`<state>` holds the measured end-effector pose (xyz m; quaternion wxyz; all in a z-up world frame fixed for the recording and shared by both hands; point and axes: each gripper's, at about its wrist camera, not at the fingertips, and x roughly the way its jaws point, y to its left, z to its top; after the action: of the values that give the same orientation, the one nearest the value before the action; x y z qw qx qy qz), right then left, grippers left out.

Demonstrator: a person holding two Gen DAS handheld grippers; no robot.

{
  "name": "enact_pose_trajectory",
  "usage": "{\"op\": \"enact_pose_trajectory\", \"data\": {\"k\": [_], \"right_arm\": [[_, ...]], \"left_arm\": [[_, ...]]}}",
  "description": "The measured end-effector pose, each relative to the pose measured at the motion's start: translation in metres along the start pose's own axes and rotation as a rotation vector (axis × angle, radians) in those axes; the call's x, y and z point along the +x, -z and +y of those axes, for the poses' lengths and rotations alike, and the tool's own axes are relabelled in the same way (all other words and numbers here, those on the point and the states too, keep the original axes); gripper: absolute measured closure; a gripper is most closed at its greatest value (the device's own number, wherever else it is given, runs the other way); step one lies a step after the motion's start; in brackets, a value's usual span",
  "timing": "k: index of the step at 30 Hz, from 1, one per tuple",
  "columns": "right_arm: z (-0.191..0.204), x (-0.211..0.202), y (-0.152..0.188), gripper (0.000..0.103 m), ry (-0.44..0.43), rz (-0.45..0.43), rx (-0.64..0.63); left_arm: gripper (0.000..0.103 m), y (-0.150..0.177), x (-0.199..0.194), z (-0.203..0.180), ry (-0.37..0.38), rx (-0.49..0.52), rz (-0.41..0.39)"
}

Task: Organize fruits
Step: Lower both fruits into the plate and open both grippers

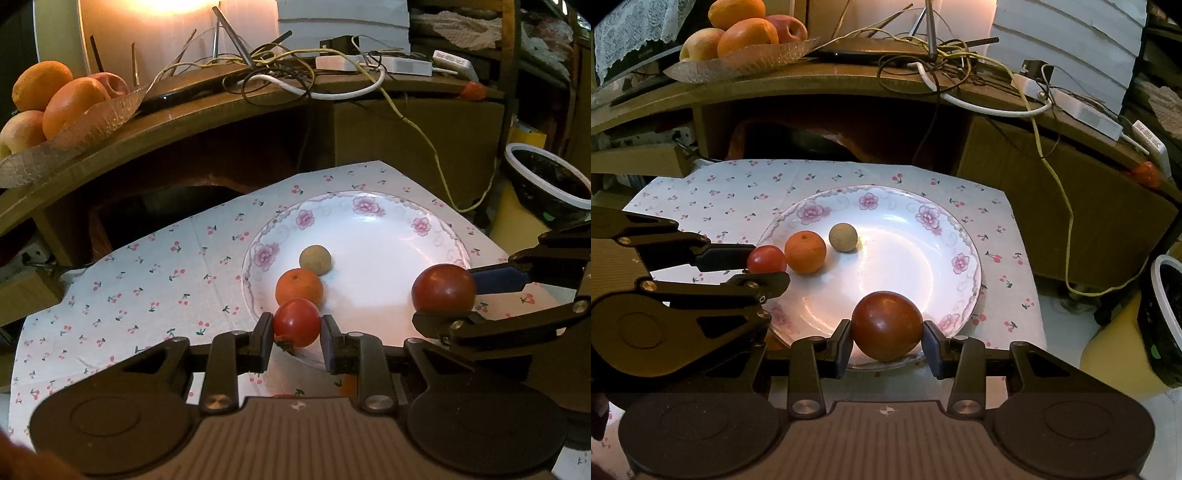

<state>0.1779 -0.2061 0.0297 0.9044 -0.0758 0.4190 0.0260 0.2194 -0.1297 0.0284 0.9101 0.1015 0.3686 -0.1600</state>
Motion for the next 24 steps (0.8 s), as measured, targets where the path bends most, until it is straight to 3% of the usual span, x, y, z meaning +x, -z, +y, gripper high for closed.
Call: {"op": "enact_pose_trajectory", "data": {"k": [24], "right_arm": [[-0.010,0.015,-0.005,0.059,-0.018,-0.003,0.036]], "left_arm": [[0.071,-0.004,0.012,0.009,0.068,-0.073,0.001]]}}
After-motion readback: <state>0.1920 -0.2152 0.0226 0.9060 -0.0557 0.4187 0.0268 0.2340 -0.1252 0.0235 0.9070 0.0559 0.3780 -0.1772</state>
